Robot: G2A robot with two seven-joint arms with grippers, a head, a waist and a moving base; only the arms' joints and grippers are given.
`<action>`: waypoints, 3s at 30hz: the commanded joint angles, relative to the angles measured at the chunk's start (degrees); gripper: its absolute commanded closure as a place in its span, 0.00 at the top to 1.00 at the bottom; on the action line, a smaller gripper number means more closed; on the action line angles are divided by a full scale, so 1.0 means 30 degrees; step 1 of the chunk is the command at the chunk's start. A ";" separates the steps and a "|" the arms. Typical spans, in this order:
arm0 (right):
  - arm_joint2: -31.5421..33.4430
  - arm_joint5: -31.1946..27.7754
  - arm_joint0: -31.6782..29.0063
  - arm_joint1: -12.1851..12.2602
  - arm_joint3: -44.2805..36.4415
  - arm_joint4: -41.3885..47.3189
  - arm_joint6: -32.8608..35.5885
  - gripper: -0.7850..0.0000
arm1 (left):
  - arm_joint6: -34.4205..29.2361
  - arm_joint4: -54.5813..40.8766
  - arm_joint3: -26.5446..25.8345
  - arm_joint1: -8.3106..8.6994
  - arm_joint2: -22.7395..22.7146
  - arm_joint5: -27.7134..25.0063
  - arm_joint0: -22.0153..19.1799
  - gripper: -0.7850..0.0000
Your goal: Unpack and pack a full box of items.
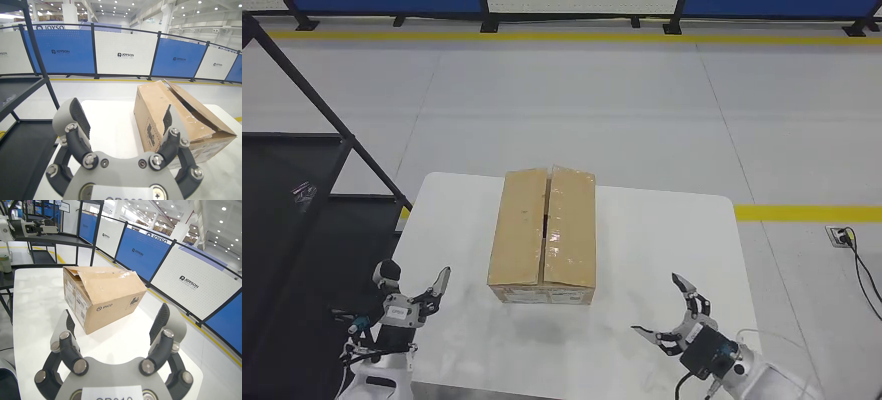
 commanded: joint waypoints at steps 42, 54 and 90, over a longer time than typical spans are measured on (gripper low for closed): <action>-1.0890 1.0726 0.6526 -0.2588 0.3547 -0.5122 0.5576 1.00 | 0.0045 -0.2938 0.0336 -0.0266 0.0047 -0.1774 0.0974 1.00; -1.2548 1.3992 0.7545 -0.3563 0.5182 -0.7783 0.8036 0.57 | 0.0091 -0.4082 0.0365 -0.0473 0.0342 -0.1494 0.1193 1.00; -1.1097 1.1705 0.7286 -0.4301 0.5416 -0.9225 0.8037 0.00 | 0.0041 -0.3363 0.0798 -0.0834 0.0661 -0.0412 0.0394 1.00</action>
